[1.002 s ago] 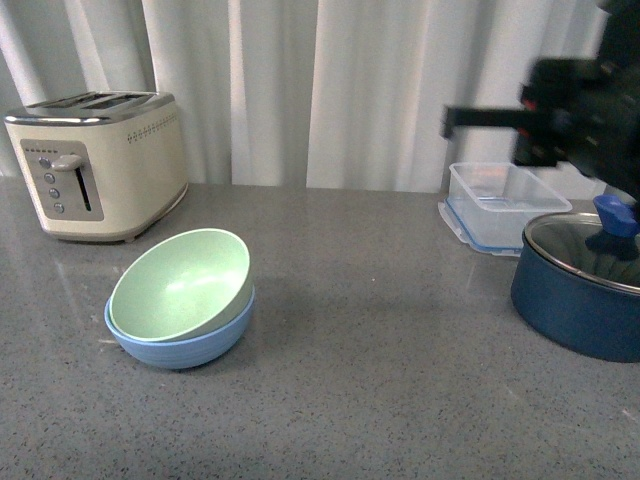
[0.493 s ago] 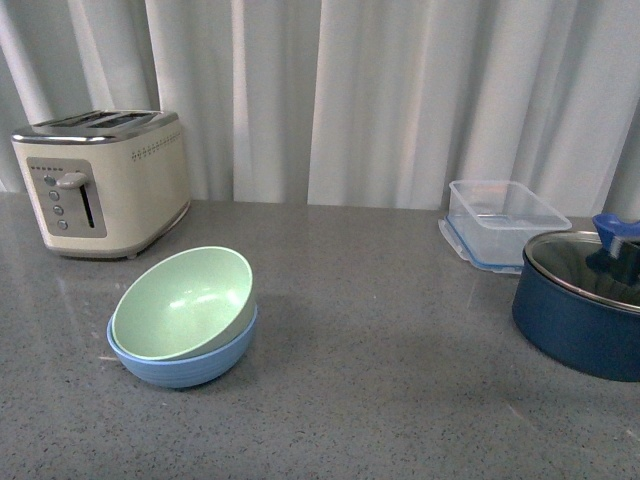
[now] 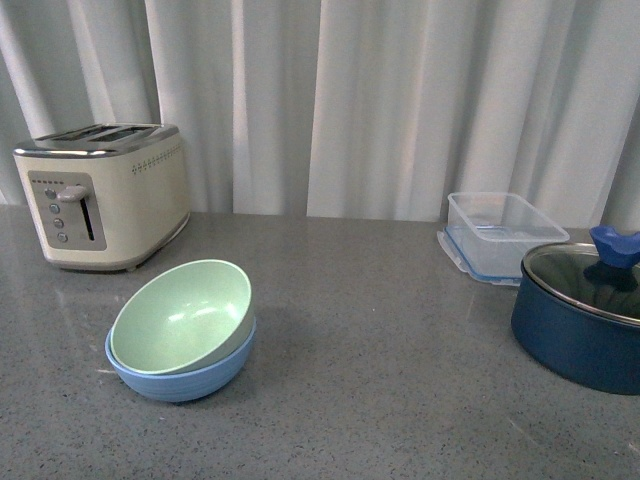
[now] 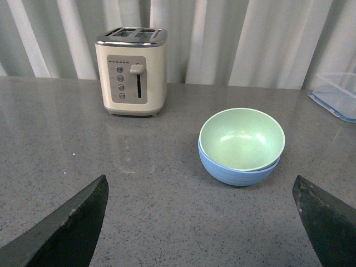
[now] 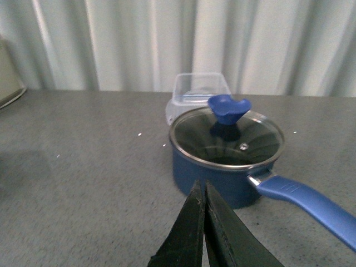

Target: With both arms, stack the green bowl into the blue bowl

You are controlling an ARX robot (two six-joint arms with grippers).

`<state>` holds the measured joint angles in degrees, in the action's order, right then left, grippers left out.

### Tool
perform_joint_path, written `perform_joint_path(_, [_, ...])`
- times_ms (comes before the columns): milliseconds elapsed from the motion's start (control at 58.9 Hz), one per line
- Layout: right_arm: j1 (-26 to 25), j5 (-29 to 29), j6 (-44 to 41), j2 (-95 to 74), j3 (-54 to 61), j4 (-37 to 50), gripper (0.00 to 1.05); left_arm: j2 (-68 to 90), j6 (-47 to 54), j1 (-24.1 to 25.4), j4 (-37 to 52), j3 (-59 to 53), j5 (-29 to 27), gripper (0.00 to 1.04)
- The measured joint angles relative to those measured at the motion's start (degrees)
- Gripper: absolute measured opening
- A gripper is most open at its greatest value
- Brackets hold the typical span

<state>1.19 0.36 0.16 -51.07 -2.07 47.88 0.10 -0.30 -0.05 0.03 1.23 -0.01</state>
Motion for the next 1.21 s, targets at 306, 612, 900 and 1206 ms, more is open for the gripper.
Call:
perform_joint_path(306, [-1.05,-0.24,0.00,13.29,1.55,-11.26,0.01,0.02,0.00,0.00,0.00,0.00,-0.02,0.98])
perform_joint_path(612, [-1.05,-0.26,0.00,24.30,1.77,-21.29,0.01,0.02,0.00,0.00,0.00,0.00,-0.02,0.98])
perform_joint_path(900, [-1.05,-0.26,0.00,31.93,1.77,-28.61,0.01,0.02,0.00,0.00,0.00,0.00,-0.02,0.98])
perform_joint_path(1206, [-1.05,-0.28,0.00,37.83,1.77,-34.45,0.01,0.02,0.00,0.00,0.00,0.00,-0.02,0.98])
